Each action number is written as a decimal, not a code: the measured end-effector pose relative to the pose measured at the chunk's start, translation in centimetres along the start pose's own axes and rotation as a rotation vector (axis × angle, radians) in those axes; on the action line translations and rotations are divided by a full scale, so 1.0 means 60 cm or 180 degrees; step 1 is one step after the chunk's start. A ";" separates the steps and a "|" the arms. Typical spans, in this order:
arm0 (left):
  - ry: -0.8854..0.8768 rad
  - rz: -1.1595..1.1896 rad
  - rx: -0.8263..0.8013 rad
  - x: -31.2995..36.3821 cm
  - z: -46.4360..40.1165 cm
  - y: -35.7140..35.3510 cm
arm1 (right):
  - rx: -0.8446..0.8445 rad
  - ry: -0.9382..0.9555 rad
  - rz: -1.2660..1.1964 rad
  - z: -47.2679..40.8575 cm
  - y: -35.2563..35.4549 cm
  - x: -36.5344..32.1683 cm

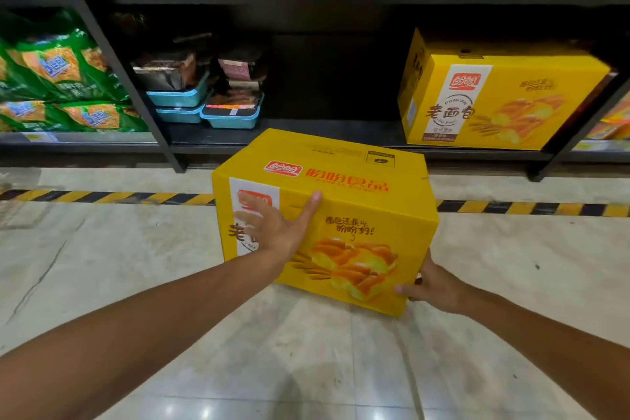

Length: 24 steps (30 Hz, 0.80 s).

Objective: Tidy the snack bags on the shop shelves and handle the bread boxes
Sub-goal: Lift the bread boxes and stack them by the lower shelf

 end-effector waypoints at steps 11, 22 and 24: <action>-0.0041 0.1205 -0.0259 -0.087 -0.065 0.047 | 0.0828 -0.0270 -0.0434 -0.034 0.071 0.018; -0.0326 0.0553 -0.0314 -0.031 -0.084 0.064 | 0.1397 -0.0348 -0.0705 -0.109 0.159 -0.070; -0.0783 0.0550 -0.0586 -0.033 -0.034 0.037 | 0.1404 -0.0339 -0.0717 -0.105 0.162 -0.074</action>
Point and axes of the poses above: each hand's wrist, its own z-axis away from the middle knuckle, its own y-axis out of the back of the hand, x = y × z, the point moved 6 cm from there along -z, towards the middle knuckle, and after that the axes turned 8 degrees about z, right-handed, at the moved point
